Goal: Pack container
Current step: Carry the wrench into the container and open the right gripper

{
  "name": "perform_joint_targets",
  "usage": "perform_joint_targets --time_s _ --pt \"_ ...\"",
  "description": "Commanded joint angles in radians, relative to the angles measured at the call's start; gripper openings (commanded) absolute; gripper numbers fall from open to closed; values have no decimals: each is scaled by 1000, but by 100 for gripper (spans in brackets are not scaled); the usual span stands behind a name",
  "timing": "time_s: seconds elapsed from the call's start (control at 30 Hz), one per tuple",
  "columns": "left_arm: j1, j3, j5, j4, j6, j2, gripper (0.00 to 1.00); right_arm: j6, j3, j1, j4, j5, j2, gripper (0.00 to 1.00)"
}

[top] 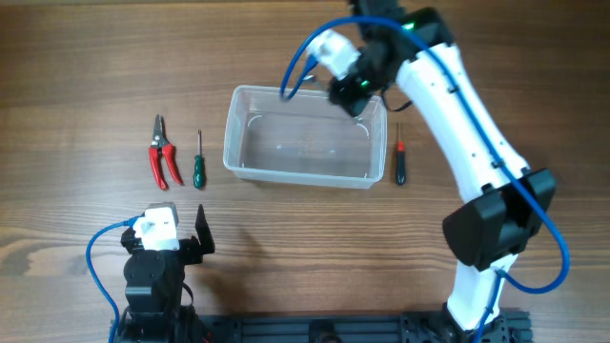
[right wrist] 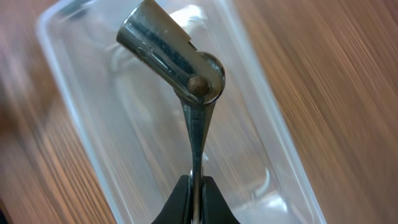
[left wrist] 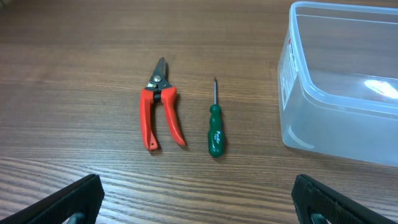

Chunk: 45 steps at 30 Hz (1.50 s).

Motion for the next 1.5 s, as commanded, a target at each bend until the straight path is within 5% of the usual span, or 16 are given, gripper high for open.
perform_joint_targets --time_s 0.0,0.33,0.6,1.0,1.23,1.47 --pt "6 -6 -6 1 18 -8 100 -182 27 48 7 -30 -5 4" --pt "6 -6 -6 1 18 -8 100 -228 22 73 -2 -31 163 4" --pt "6 -6 -6 1 18 -8 100 -101 22 90 -24 -34 349 4" --pt "6 -6 -6 1 18 -8 100 -95 22 175 -5 -30 420 5" --pt "6 -6 -6 1 18 -8 100 -48 22 168 -27 -30 420 47" --pt "6 -6 -6 1 18 -8 100 15 55 164 -61 -30 380 45"
